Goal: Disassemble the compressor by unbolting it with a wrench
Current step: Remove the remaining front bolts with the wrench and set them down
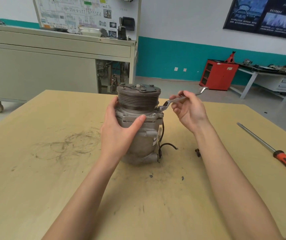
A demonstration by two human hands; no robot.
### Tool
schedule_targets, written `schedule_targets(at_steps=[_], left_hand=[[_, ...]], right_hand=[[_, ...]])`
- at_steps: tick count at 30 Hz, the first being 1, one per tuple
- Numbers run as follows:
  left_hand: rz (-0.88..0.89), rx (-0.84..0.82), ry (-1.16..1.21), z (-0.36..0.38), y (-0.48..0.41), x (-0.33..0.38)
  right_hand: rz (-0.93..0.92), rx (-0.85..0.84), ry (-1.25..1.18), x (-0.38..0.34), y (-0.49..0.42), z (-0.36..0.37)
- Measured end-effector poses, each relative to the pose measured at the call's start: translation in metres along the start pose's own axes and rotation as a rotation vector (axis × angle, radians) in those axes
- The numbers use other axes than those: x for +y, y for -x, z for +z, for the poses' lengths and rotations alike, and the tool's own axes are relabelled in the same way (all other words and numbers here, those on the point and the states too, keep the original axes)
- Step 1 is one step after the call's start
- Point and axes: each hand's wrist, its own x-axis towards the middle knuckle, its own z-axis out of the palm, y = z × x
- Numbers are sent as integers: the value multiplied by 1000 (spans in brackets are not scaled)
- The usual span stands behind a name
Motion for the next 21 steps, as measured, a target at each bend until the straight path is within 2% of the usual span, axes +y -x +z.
schedule_targets(at_steps=[5,8,10,13,15,21], left_hand=[[-3,6,3,0,0,1],[-7,9,0,0,0,1],[-5,7,1,0,0,1],[-5,0,5,0,-1,0],[-5,-2,10,0,-1,0],[-7,-7,21,1,-2,-3]], right_hand=[[218,-151,160,8,-41,3],[225,-92,173,20,-48,7],[177,8,78,21,-43,11],[13,181,-29,6,-26,15],[-142,223,5,-11,-11,20],[-656,59,531,-26,53,34]])
